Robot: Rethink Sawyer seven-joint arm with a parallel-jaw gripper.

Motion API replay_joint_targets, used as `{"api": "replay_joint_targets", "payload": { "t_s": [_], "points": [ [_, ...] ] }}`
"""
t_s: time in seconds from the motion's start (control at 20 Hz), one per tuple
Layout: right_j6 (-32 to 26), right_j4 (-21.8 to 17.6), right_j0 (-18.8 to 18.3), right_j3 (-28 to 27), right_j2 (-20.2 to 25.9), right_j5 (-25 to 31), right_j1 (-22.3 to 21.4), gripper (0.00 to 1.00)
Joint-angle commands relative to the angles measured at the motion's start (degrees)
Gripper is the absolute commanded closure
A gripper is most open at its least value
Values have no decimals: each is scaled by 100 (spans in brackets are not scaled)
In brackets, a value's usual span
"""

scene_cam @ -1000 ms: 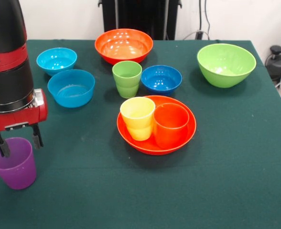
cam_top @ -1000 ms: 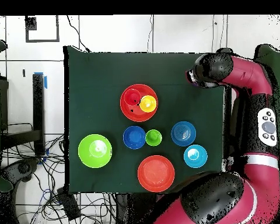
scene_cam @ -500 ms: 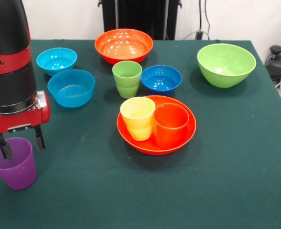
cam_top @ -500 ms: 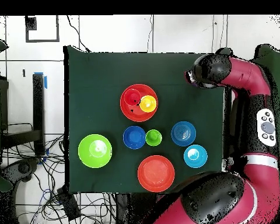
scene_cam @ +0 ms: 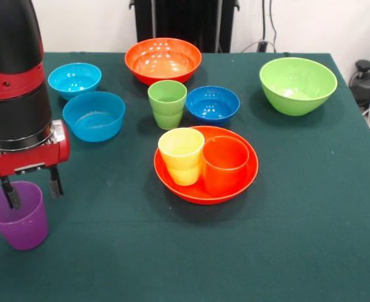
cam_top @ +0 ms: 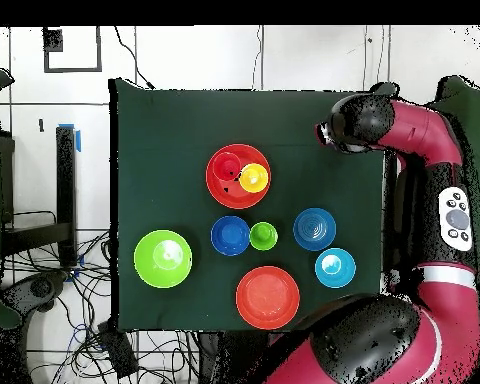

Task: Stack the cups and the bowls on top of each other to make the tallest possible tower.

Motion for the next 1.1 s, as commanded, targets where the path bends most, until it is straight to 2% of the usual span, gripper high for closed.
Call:
{"api": "replay_joint_targets", "payload": {
  "t_s": [0.05, 0.6, 1.1],
  "points": [
    [-637, -77, -7, 500, 69, -231, -3, 0],
    [-513, -176, 11, 466, -28, -337, 58, 0],
    [-620, -236, 40, 304, -16, -387, 139, 0]
  ]
}}
